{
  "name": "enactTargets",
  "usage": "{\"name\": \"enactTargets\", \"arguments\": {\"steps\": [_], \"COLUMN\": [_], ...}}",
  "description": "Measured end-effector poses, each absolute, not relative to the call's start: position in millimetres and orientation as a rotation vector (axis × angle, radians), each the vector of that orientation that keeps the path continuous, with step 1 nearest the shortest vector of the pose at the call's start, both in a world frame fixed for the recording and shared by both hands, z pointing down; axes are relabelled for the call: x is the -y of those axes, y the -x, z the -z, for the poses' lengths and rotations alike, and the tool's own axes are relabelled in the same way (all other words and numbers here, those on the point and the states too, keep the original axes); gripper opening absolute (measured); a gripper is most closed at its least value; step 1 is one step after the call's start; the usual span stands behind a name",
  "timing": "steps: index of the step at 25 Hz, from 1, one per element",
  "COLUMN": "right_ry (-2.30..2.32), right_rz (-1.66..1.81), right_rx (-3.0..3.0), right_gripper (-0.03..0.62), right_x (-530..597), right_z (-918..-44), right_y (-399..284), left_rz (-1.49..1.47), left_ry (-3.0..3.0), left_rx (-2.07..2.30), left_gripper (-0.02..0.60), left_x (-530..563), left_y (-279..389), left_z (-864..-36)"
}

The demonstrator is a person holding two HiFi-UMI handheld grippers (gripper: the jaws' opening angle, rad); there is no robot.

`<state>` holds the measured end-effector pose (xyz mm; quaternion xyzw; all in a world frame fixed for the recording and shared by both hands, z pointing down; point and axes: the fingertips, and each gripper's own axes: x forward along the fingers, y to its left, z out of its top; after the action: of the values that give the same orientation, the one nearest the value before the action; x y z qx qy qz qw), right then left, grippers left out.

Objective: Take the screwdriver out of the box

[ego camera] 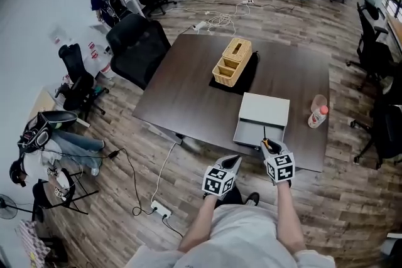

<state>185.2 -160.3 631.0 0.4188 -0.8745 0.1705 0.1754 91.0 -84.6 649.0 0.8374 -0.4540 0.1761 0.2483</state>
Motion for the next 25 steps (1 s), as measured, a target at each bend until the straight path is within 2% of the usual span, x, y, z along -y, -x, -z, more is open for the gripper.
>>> {"name": "enactTargets", "arguments": {"steps": [5,25], "right_ry": [-1.181,-1.241], "right_rz": [-0.450,-0.451], "right_rx": [2.514,2.552], "right_gripper": [0.071,0.069], "right_x": [153,154], "right_z": [-621,-610], "right_y": [-186,-192], "left_rz": [-0.479,-0.409], "left_ry": [-2.307,-2.313], "left_rx": [1.237,1.444], "left_gripper": [0.054,0.054], "left_x": [82,100], "left_y": [-103,-79], "left_z": [-640,-610]}}
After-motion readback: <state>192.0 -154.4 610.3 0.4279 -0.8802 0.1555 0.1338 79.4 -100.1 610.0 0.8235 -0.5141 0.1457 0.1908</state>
